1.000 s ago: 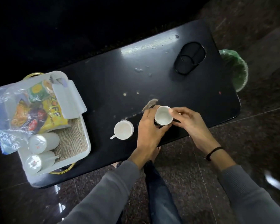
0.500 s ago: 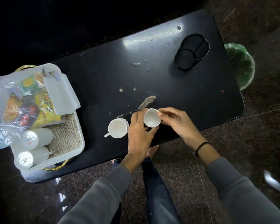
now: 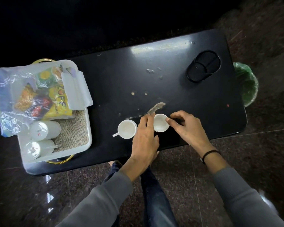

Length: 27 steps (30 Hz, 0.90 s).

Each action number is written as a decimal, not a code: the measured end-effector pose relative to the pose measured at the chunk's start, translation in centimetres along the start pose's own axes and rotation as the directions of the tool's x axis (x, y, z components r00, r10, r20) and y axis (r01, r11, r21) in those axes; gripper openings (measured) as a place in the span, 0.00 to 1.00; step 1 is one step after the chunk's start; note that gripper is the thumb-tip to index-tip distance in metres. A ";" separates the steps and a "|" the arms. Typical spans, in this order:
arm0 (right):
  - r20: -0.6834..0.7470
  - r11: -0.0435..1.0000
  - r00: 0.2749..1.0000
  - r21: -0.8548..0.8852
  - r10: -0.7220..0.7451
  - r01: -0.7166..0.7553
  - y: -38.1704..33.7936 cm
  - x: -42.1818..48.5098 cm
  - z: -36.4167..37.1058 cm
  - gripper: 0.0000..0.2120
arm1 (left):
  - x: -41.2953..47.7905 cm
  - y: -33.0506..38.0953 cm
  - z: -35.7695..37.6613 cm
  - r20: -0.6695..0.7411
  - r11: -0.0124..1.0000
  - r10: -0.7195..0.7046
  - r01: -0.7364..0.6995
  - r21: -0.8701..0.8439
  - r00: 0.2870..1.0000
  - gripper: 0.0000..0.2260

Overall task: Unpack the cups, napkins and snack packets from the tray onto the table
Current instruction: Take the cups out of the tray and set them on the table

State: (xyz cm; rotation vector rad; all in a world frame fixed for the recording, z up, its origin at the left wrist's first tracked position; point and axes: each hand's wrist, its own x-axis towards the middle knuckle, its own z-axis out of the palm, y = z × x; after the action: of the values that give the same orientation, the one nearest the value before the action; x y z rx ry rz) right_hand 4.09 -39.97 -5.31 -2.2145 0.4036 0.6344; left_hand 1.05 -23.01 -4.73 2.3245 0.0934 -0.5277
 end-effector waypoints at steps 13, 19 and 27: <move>0.191 0.883 0.930 -0.301 -0.314 0.360 -11.9 -0.6 4.7 0.14 | -0.8 -3.3 -9.3 -0.146 0.999 0.007 0.000 0.048 0.989 0.25; 0.333 0.847 0.868 -0.265 -0.369 0.462 -18.4 -1.1 11.8 0.13 | -2.9 -9.7 -16.0 -0.242 0.977 -0.142 0.176 0.122 0.960 0.23; 0.501 0.773 0.753 -0.231 -0.426 0.591 -23.7 -1.4 23.0 0.23 | -6.3 -19.6 -21.4 -0.356 0.886 -0.285 0.386 0.256 0.890 0.18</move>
State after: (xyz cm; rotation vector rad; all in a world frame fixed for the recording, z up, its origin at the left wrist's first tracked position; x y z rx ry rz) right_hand 6.97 -7.13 -3.33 -2.2991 -0.6067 0.9019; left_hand -1.54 6.37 -1.31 2.7164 0.6199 -0.3601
